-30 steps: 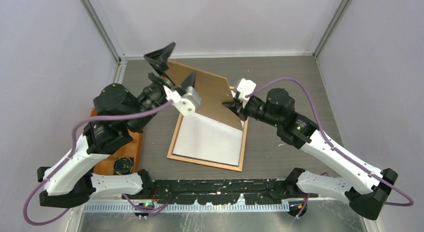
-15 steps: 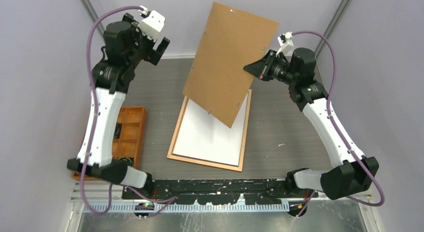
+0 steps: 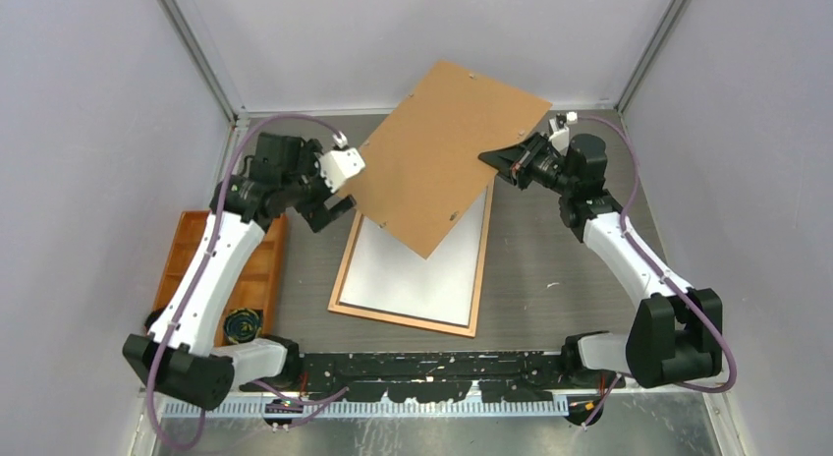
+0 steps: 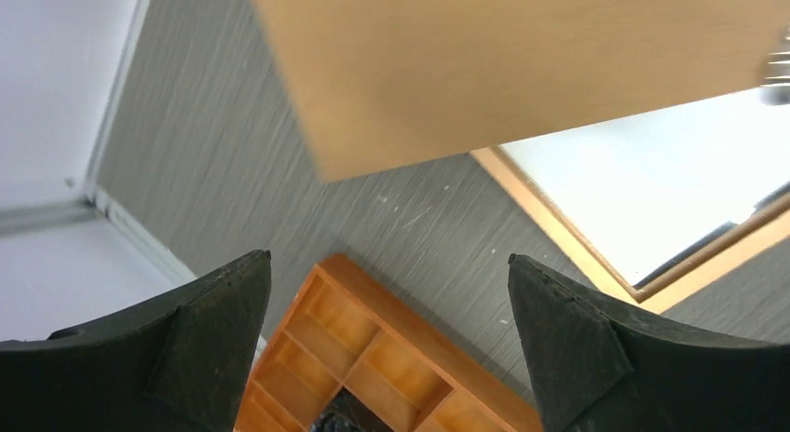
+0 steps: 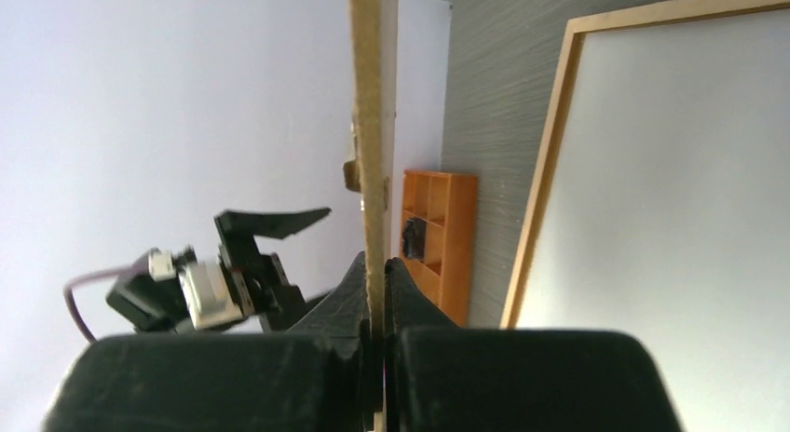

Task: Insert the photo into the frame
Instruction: Turn over the photo frame item on the photo frame.

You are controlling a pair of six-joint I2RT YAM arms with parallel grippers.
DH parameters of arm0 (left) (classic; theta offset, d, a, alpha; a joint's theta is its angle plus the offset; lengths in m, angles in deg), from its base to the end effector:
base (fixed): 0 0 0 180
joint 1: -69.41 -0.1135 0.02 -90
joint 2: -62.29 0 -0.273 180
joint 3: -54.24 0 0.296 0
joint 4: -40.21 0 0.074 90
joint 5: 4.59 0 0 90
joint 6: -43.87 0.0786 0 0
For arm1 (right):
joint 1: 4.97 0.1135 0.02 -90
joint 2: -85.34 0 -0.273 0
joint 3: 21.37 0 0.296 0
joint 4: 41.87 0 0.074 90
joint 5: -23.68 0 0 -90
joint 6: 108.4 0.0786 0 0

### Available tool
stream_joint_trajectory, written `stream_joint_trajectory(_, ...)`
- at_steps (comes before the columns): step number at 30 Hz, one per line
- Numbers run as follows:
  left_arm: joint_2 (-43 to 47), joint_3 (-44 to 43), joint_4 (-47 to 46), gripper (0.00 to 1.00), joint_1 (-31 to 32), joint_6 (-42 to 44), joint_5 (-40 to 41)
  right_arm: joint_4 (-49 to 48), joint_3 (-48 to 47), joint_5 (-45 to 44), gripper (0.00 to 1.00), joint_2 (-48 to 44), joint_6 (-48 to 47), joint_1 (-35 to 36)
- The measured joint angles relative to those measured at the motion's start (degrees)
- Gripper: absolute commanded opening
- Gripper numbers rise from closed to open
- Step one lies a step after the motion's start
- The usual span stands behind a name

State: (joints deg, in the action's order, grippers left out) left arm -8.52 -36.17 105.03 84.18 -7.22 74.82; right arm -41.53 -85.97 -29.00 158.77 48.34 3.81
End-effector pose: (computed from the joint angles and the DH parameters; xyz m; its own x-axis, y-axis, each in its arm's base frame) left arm 0.3015 -0.0944 0.3633 -0.2981 0.7171 -0.6300 0.7235 0.6003 0.3409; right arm 0.3578 0.1035 0.3080 -0.7171 0.6285 -0.3011 -0.1368 0.2966 0.9451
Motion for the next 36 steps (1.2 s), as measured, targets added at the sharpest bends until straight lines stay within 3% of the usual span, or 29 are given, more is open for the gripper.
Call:
stream_joint_trajectory(9, 5.05, 4.11, -0.74, 1.00, 13.70, 3.28, 2.80, -14.14, 9.75, -1.73, 0.01, 1.64, 13.75, 0.00)
stream_joint_trajectory(22, 2.99, 4.00, -3.15, 1.00, 18.62, 3.56, 9.11, -21.24, 13.62, -1.97, 0.01, 2.82, 20.09, 0.46)
stream_joint_trajectory(36, 0.09, 0.09, -1.81, 1.00, 19.15, 3.61, 11.65, -22.80, 13.62, -2.78, 0.01, 4.07, 20.87, 2.45)
